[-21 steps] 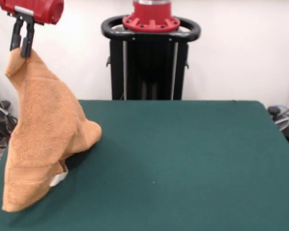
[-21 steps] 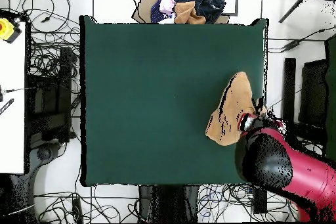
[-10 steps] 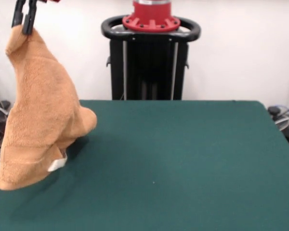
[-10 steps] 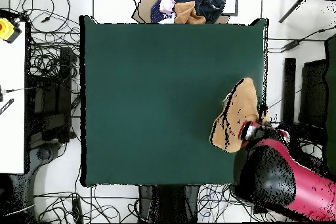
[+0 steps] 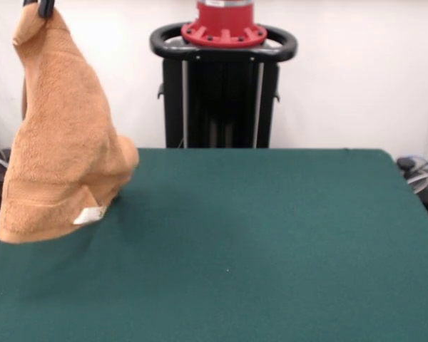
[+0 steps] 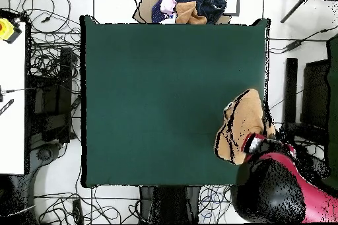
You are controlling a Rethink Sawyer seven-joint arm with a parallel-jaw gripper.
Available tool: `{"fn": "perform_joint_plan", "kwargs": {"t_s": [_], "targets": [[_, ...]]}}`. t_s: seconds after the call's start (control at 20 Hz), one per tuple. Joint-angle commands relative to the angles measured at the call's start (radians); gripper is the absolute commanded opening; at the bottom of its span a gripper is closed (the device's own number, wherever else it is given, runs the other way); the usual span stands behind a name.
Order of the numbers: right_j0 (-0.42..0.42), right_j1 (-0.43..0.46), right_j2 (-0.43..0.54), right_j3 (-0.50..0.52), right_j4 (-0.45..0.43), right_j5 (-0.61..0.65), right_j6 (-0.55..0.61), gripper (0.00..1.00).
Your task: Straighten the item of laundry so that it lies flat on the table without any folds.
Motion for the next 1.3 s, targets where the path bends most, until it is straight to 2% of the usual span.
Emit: {"fn": "perform_joint_plan", "kwargs": {"t_s": [0.05,0.55,1.3], "targets": [[0.014,-0.037,0.053,0.123,0.042,0.100,-0.117,0.00],[0.114,0.035,0.016,0.119,-0.022,0.022,0.070,0.00],[0.212,0.076,-0.056,0.061,-0.056,0.034,0.150,0.00]]}}
